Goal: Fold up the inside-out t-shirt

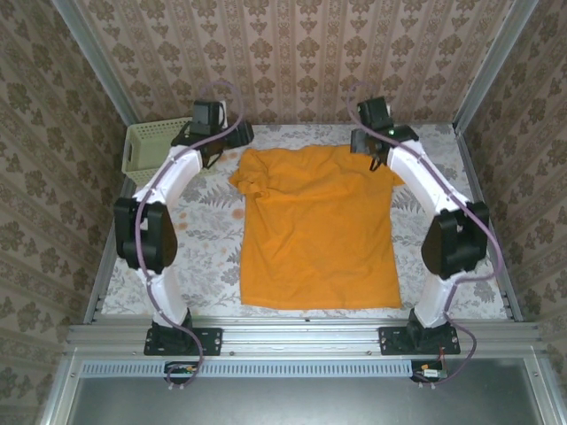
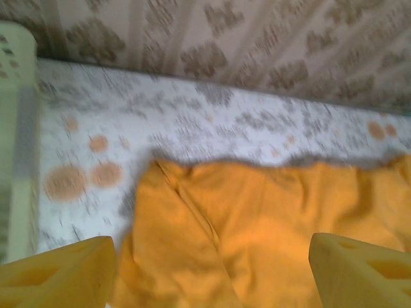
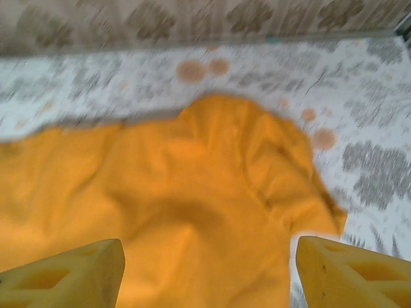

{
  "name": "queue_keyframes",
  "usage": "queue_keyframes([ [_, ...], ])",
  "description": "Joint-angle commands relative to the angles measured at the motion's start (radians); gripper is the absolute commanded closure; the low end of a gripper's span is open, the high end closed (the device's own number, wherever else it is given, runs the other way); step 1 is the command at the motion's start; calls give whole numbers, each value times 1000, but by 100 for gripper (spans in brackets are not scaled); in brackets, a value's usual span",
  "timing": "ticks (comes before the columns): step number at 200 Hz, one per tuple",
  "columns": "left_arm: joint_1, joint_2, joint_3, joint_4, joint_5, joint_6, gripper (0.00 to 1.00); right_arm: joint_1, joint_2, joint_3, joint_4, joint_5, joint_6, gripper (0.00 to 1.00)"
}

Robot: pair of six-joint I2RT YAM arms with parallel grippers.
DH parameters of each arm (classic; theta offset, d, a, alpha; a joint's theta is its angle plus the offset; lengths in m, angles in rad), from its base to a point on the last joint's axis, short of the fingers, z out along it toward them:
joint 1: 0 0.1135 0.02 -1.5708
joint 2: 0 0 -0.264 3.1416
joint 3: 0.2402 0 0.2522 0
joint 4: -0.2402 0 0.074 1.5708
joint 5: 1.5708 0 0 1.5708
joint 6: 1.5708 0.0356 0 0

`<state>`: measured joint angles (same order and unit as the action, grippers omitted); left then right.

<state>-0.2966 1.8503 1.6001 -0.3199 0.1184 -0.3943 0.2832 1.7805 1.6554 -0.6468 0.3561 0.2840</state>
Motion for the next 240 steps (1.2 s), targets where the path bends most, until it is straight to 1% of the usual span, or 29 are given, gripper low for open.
queue_keyframes([
  [1,-70,-104,-169,-78,-48,-51,20,123,-127,-190,-38,-21,56,27],
  [21,-149,-213,-365,-46,-73,-101,20,258,-230,-377,-80,0,116,27],
  [25,-151,-237,-405,-38,-81,-110,20,285,-251,-414,-88,-5,133,27],
  [28,-183,-255,-435,-32,-85,-115,20,307,-266,-439,-94,-4,144,27],
  [32,-199,-278,-476,-24,-97,-127,20,338,-289,-473,-100,-4,160,27],
  [54,-265,-399,-670,21,-131,-181,20,500,-381,-629,-144,1,292,27],
  [65,-293,-456,-746,33,-152,-209,20,581,-434,-684,-161,-1,366,27],
  [91,-363,-541,-888,57,-183,-258,19,750,-493,-774,-178,-3,525,27],
  [116,-435,-589,-973,62,-230,-293,19,856,-525,-842,-187,-14,647,28],
  [133,-460,-621,-1014,55,-261,-311,19,909,-540,-909,-147,-42,716,29],
  [152,-466,-670,-1060,68,-269,-330,18,952,-531,-966,-94,-65,771,30],
  [178,-467,-732,-1091,73,-285,-335,16,972,-499,-1003,-19,-98,811,33],
  [211,-467,-766,-1097,65,-296,-323,13,976,-447,-1014,25,-92,843,37],
  [240,-467,-764,-1098,65,-296,-322,13,976,-407,-1009,43,-95,850,44],
])
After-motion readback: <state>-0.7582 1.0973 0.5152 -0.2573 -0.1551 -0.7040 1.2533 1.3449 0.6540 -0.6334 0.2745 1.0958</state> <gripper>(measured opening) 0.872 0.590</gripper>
